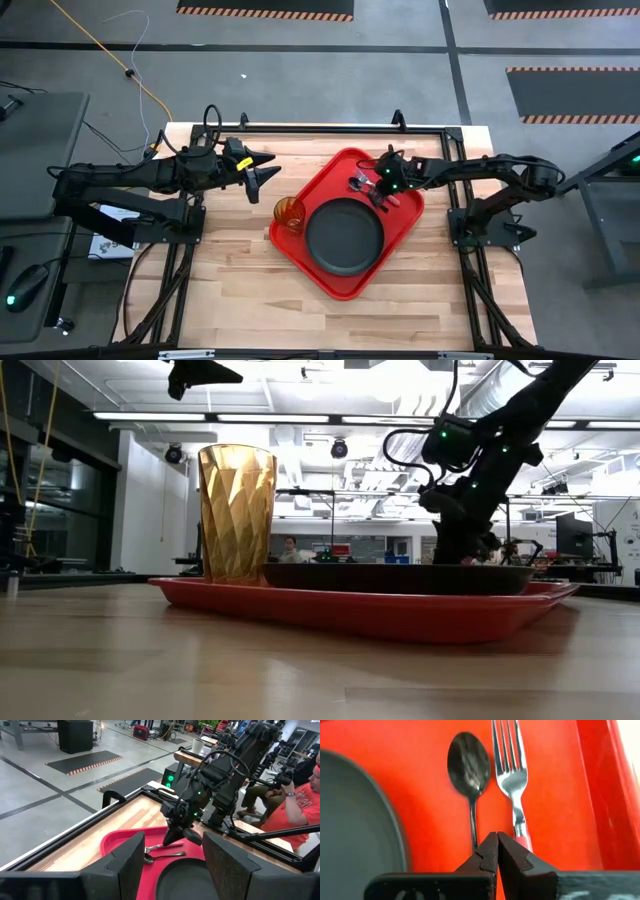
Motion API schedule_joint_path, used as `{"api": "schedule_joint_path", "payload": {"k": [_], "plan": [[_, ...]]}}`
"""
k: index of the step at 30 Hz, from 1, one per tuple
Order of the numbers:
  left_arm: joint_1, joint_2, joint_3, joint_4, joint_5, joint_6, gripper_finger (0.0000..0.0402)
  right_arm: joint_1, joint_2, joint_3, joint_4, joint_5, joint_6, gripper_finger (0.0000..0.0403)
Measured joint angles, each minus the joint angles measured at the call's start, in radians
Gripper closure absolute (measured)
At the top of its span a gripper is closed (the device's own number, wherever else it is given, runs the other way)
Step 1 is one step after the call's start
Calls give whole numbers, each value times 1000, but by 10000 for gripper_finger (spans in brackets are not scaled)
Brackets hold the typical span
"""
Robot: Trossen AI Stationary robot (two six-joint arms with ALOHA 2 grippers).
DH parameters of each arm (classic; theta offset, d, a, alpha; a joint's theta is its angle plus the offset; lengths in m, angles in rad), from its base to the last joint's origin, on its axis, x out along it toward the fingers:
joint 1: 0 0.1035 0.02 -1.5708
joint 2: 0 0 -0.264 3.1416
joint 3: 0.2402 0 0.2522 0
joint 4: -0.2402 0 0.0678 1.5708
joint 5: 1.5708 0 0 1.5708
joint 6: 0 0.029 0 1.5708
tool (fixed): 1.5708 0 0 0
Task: Pick and place plate/cup/fork/spoon on tray
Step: Return to Home Position
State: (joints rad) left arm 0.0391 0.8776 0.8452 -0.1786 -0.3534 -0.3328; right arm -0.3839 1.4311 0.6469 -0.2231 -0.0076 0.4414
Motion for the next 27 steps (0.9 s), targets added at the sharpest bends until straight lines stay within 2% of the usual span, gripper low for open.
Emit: {"api": "schedule_joint_path", "payload": {"k": [11, 19, 27], "plan": [[0, 9, 0, 0, 11, -7, 213, -9, 2, 1, 129, -40, 14, 403], [-1, 9, 0, -72, 154, -68, 213, -8, -1, 1, 241, -122, 40, 403], [-6, -35, 0, -83, 230, -87, 213, -8, -3, 1, 346, -157, 109, 403]]}}
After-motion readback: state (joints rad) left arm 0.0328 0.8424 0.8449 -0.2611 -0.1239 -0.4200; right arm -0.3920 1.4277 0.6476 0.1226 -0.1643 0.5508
